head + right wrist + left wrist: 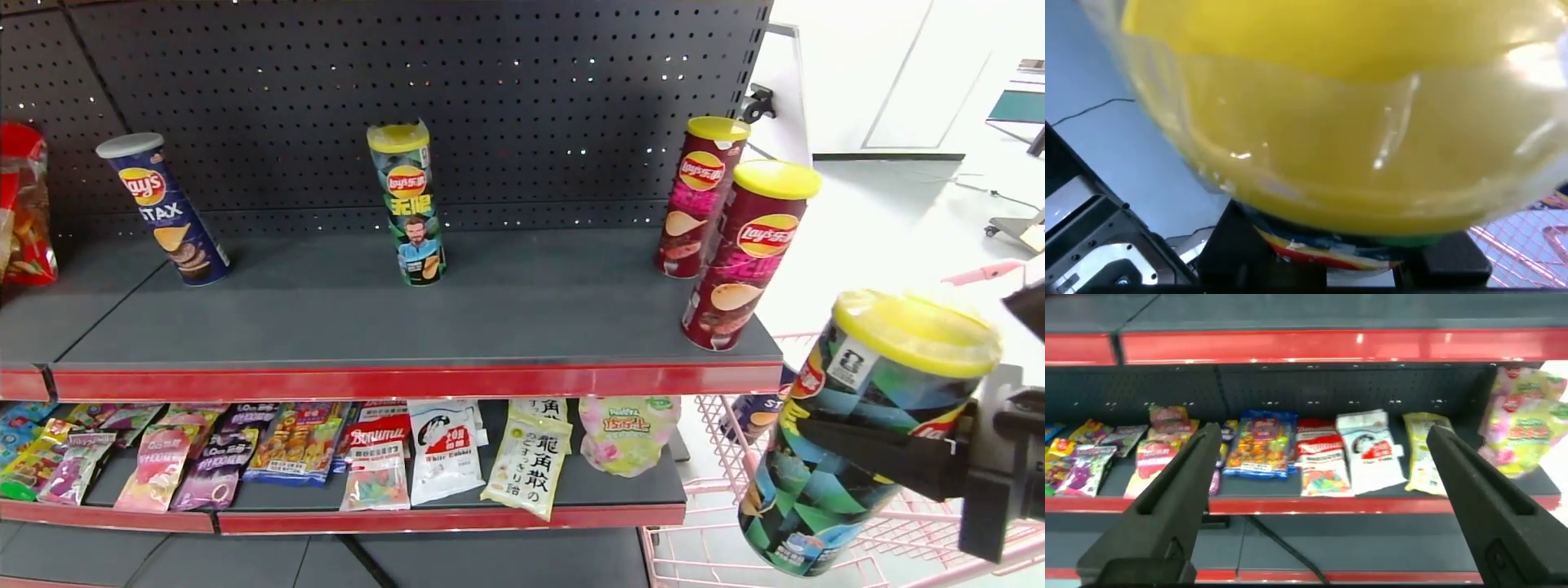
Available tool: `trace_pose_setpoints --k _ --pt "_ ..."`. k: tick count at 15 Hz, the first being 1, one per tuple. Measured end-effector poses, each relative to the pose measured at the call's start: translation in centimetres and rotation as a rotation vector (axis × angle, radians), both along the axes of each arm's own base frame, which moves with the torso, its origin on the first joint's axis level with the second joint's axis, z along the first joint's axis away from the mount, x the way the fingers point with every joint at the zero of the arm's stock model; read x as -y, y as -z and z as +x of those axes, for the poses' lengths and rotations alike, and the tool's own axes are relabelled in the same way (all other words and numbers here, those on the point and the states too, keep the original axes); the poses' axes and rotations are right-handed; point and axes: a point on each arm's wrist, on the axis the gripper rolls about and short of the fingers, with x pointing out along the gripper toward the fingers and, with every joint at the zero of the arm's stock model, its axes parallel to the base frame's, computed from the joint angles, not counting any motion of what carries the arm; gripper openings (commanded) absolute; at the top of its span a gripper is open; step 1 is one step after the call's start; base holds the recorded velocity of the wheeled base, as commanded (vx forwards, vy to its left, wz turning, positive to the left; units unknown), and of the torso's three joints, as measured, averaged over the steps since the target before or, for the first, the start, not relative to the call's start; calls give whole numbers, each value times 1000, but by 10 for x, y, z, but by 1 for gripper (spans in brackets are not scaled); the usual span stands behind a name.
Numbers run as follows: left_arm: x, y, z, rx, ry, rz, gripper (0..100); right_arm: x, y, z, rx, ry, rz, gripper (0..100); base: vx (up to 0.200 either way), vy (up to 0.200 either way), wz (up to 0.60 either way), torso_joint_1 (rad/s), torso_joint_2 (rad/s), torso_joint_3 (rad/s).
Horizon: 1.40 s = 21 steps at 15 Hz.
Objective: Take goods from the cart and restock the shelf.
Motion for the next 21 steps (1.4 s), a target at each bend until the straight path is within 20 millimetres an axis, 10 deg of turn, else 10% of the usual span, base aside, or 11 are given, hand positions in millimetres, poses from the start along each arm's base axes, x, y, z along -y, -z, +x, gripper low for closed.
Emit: trace_pose_setpoints --k 8,21 --pt "0 0 0 0 0 0 100 -11 -5 10 39 -130 74 0 0 200 0 2 2 2" --pt "0 0 0 0 0 0 100 -14 -4 12 35 -190 67 0 108 0 0 0 1 1"
